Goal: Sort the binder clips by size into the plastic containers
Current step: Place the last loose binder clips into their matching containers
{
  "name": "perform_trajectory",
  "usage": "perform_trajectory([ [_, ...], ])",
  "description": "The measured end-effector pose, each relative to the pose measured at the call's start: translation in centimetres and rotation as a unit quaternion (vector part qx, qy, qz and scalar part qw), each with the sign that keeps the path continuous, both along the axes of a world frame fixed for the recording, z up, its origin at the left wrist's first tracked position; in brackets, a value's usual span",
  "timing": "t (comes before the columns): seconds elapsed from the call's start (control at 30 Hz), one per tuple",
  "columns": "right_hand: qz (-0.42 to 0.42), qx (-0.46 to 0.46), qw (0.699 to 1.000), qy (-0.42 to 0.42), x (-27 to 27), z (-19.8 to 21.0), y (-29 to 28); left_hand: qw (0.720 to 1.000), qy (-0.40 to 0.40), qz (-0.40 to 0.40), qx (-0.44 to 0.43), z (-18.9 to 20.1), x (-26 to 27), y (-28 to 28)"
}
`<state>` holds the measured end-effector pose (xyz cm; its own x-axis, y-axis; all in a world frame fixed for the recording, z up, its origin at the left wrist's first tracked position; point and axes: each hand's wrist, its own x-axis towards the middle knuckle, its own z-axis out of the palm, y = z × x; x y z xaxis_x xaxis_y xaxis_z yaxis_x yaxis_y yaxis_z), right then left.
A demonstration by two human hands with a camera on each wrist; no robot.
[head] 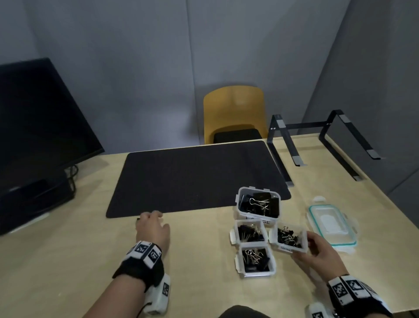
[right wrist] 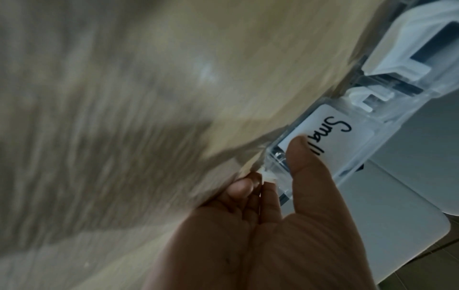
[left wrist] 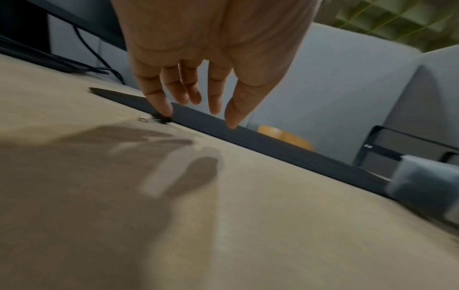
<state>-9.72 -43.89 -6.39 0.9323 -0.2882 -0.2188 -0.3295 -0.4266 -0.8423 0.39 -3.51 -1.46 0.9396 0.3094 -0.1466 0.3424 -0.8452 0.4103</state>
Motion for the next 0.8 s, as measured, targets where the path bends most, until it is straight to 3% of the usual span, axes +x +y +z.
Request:
perform_trajectory([
  [0.3,-0.017,-0.017,0.999,0.021,0.3,-0.7,-0.2,0.996,0.059,0.063,0.029,-1.3,2.6,5.7],
  [0.53,-0.030,-0.023,0.999,0.036,0.3,-0.2,0.3,0.995,0.077,-0.004,0.060,-2.0,3.4,6.0],
  [0.8,-0.037,-0.025,0.998,0.048,0.3,0.1,0.8,0.986,0.118,-0.079,0.091,0.3,1.7,3.5],
])
